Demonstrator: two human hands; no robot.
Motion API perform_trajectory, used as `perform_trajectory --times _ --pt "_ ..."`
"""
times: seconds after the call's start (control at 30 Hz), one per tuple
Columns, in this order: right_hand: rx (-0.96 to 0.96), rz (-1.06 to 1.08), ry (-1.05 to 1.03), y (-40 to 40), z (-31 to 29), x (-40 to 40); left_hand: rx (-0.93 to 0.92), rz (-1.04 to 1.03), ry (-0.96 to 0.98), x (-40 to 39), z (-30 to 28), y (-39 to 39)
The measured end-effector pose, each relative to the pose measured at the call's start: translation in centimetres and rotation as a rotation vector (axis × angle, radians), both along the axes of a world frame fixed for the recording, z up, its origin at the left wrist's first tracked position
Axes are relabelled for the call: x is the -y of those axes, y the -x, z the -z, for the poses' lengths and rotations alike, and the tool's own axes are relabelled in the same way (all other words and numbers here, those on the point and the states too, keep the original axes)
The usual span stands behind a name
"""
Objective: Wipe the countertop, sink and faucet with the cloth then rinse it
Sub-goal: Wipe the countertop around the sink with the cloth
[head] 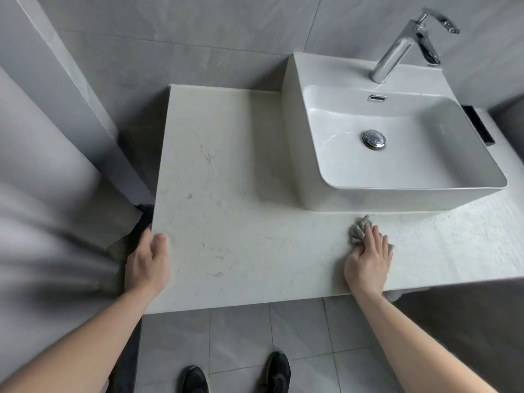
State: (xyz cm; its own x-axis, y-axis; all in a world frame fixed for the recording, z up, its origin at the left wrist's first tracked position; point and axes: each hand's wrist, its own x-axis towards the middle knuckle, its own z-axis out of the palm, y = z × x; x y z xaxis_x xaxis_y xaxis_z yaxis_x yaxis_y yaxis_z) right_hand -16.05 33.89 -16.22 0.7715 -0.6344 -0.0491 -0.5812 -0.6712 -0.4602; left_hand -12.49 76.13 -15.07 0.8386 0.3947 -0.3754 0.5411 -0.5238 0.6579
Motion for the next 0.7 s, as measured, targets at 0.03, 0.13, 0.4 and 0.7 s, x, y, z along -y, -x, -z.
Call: perform_trajectory --times 0.03,0.13,0.4,0.7 --pt "-0.002 -0.003 0.005 0.3 0.2 -1.6 0.007 0.002 0.004 -0.1 0.2 0.0" --pt "0.025 -0.191 0.003 1.2 0.0 -7.6 0.005 0.013 0.012 -0.5 0.7 0.0" --pt "0.082 -0.806 -0.157 6.2 0.2 -23.9 -0.015 0.002 0.036 -1.3 1.5 -0.1" --pt "0.121 -0.552 -0.273 -2.9 -2.4 -16.4 -0.022 0.025 0.053 -1.2 1.1 0.2"
